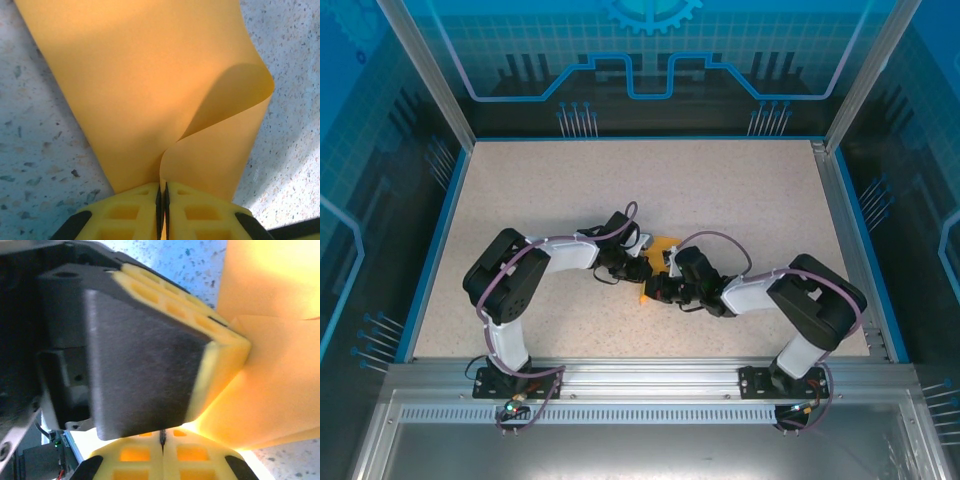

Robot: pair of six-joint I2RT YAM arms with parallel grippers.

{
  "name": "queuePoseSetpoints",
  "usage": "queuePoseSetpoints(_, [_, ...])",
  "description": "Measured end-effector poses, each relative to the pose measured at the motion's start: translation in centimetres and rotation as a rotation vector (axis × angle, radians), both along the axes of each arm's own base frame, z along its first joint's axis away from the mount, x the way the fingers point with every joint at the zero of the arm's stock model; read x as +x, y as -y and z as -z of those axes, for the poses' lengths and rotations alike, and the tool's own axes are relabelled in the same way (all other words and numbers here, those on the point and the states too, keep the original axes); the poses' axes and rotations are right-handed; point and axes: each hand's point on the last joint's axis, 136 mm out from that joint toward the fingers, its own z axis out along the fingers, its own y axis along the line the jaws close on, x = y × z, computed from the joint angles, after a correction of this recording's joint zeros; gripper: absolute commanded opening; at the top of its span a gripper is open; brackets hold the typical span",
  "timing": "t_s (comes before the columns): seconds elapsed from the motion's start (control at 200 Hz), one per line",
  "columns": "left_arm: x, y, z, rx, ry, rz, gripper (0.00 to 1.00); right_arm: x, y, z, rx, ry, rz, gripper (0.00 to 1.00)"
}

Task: Fold a paper plane with a square sheet of paper (pick it up from the middle)
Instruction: Third fold the triangle at the center of the table.

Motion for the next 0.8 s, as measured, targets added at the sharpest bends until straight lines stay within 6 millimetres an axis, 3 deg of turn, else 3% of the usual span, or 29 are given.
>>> queuePoseSetpoints(0.21, [0.0,0.0,0.0,0.000,0.000,0.001,0.14,0.1,0.6,2.1,-0.033,-0.039,0.009,0.00])
queuePoseSetpoints(0.49, [0.0,0.0,0.0,0.000,0.000,0.001,0.14,0.2,0.6,1.9,-0.019,-0.038,0.003,0.00])
queuePoseSetpoints(0.8, [0.2,0.1,0.0,-0.002,0.004,0.000,0.14,1.8,2.7,0.0,-0.018,-0.006,0.036,0.00])
